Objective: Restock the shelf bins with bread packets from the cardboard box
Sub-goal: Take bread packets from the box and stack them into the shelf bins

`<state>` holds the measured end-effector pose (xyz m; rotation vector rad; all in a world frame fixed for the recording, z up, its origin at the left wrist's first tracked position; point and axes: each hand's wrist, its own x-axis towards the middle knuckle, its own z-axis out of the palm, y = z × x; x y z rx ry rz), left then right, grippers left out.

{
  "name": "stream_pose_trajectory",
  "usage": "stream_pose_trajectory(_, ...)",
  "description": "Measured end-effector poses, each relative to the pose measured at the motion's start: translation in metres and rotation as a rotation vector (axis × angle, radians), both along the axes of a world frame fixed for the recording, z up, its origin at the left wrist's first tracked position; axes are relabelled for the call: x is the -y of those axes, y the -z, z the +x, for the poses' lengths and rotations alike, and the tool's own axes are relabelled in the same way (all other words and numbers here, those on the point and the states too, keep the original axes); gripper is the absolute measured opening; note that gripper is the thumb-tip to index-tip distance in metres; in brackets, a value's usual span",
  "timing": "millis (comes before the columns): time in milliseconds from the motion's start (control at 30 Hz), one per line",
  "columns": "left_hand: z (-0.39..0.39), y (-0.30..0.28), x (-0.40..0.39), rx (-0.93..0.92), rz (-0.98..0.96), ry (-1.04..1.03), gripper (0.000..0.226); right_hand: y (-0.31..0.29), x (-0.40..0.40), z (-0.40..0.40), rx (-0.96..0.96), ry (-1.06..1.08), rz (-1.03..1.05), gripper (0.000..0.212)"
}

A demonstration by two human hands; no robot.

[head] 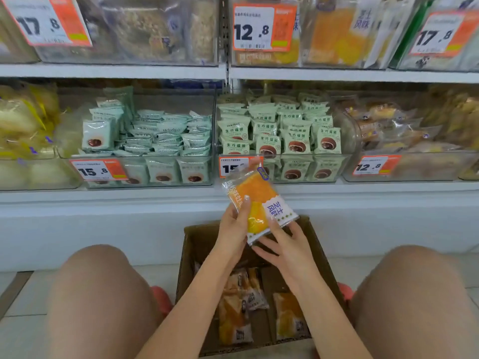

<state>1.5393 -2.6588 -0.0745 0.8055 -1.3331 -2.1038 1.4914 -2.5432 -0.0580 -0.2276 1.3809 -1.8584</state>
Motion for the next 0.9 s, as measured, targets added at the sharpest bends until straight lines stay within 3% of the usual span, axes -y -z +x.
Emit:
stream_pose_trajectory(67,-0.01,-0.034,0.0,-0.042,-0.011,-0.034,0.039,-0.028,0.005,-0.011,0.02,0.064,-0.096,0.033)
stream_pose_trajectory(133,-0.024,-0.069,0.003,-0.063,-0.164,-0.025,0.039,-0.061,0.008,-0.028,-0.022,0.109,-0.151,0.028)
stream_pose_trajectory(267,-0.053,-0.145,0.009,-0.142,-0.46,0.001,0.006,-0.129,0.013,-0.07,-0.142,0.128,-0.254,0.024)
stream_pose_trajectory(467,-0.099,-0.233,0.033,-0.146,-0.971,-0.046,0.02,-0.232,0.015,-0.147,-0.442,0.166,-0.266,0.023)
stream_pose_trajectory(567,-0.117,-0.264,0.059,-0.222,-1.467,-0.293,0.036,-0.283,0.011,-0.199,-0.607,0.314,-0.255,0.017)
stream_pose_trajectory(667,-0.15,-0.29,0.086,-0.052,-2.039,-0.512,0.042,-0.323,0.023,-0.243,-0.702,0.383,-0.212,0.01)
stream_pose_trajectory(733,-0.172,-0.298,0.103,0.25,-2.278,-0.481,0.051,-0.345,0.042,-0.267,-0.761,0.444,-0.153,0.011)
stream_pose_trajectory(800,-0.186,-0.296,0.121,0.474,-2.406,-0.461,0.059,-0.362,0.067,-0.288,-0.912,0.545,-0.053,0.02)
stream_pose_trajectory(900,-0.193,-0.291,0.133,0.475,-2.447,-0.467,0.06,-0.378,0.104,-0.315,-1.13,0.638,0.113,0.034)
